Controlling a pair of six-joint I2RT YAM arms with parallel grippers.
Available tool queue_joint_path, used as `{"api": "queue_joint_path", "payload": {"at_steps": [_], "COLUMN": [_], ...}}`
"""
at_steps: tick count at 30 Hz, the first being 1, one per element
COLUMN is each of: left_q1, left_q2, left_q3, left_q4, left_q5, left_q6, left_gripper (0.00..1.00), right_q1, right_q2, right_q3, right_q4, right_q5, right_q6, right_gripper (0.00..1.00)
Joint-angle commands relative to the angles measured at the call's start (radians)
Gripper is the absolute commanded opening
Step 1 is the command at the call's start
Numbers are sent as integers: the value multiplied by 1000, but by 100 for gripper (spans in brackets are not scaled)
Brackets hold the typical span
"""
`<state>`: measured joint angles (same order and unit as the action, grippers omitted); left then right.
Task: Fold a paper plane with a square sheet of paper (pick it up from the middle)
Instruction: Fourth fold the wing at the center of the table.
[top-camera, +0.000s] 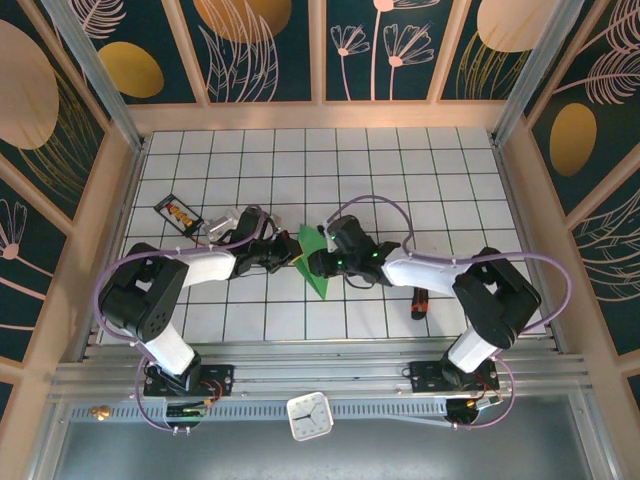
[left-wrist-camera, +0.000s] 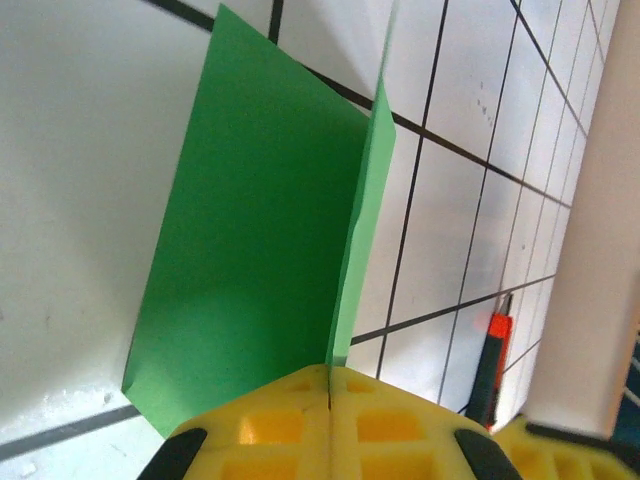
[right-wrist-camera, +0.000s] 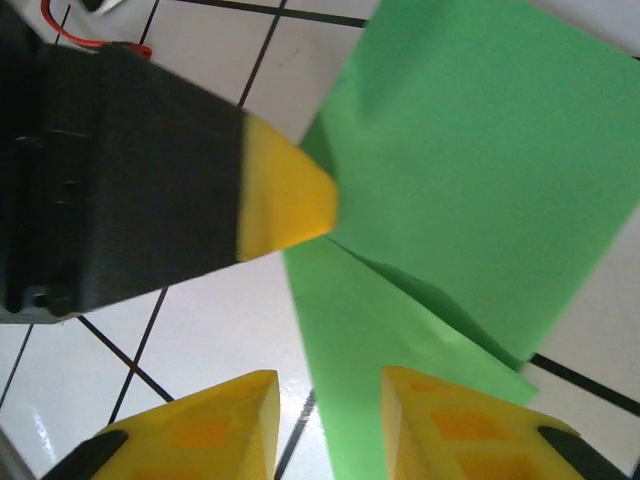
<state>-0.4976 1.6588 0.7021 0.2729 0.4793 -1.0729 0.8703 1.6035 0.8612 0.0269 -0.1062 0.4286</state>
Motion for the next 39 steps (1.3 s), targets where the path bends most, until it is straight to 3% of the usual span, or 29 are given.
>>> {"api": "queue_joint_path", "payload": {"at_steps": [1,6,16,39], "left_q1": [-6,-9,-9,-18], "left_q2": [-32,-39,-31,-14], "left_q3": [-41,-69,-79,-92], "left_q4": [83,109,108,111], "left_q5": [-22,-22,-10,-11], "left_q6": [-170,-243,-260,-249], "left_gripper": [0,0,0,0], "right_q1": [63,150,205,217], "right_q2": [27,89,207,233], "right_q3": [24,54,121,143], "right_q4": [-31,-53,-136,-142], "right_q5": [254,416,560,586], "right_q6": [32,91,142,132], "right_gripper": [38,42,39,23]}}
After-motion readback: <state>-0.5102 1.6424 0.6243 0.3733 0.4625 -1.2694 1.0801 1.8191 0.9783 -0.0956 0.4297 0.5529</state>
